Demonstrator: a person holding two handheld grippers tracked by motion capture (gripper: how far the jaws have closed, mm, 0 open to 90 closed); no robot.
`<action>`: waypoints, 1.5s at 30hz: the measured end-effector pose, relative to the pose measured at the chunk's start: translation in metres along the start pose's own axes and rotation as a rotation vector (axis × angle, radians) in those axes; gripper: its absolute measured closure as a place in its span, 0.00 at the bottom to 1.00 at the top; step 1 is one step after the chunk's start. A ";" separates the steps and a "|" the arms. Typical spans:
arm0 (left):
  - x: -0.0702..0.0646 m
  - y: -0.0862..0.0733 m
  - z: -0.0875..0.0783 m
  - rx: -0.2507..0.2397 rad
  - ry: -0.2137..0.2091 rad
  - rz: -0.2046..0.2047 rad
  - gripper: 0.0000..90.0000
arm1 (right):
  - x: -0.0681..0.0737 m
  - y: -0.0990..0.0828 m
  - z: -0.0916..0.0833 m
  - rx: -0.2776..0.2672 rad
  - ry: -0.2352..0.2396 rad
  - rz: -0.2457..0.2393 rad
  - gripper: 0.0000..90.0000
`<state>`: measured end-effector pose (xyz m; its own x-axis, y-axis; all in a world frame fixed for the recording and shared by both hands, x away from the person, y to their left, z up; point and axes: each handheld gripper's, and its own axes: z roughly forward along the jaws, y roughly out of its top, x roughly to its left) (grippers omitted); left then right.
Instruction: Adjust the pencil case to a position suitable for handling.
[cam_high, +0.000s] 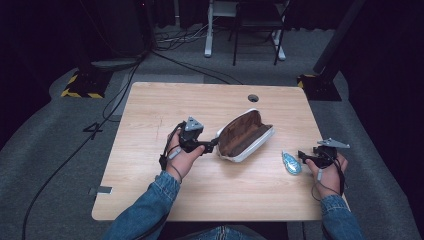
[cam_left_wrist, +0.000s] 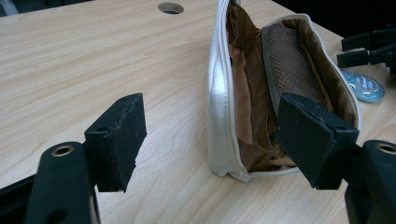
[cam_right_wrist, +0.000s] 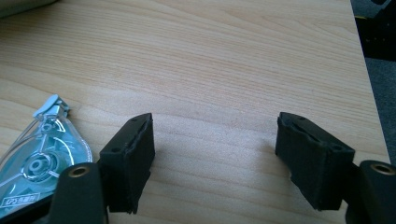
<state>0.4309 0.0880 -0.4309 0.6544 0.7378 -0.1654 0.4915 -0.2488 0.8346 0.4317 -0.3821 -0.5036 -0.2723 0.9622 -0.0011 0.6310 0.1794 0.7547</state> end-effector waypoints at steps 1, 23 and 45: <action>0.000 0.000 0.000 0.000 0.000 0.000 0.28 | 0.000 0.000 0.000 0.000 0.000 0.000 0.32; -0.001 -0.007 0.053 0.003 -0.027 -0.017 0.31 | 0.000 0.000 0.000 0.000 0.001 0.000 0.32; 0.002 -0.010 0.072 0.055 -0.050 -0.028 0.91 | 0.000 0.000 0.000 0.000 0.001 0.000 0.32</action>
<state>0.4687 0.0470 -0.4774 0.6671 0.7132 -0.2153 0.5398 -0.2636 0.7994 0.4317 -0.3821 -0.5035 -0.2727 0.9621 -0.0003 0.6311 0.1791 0.7547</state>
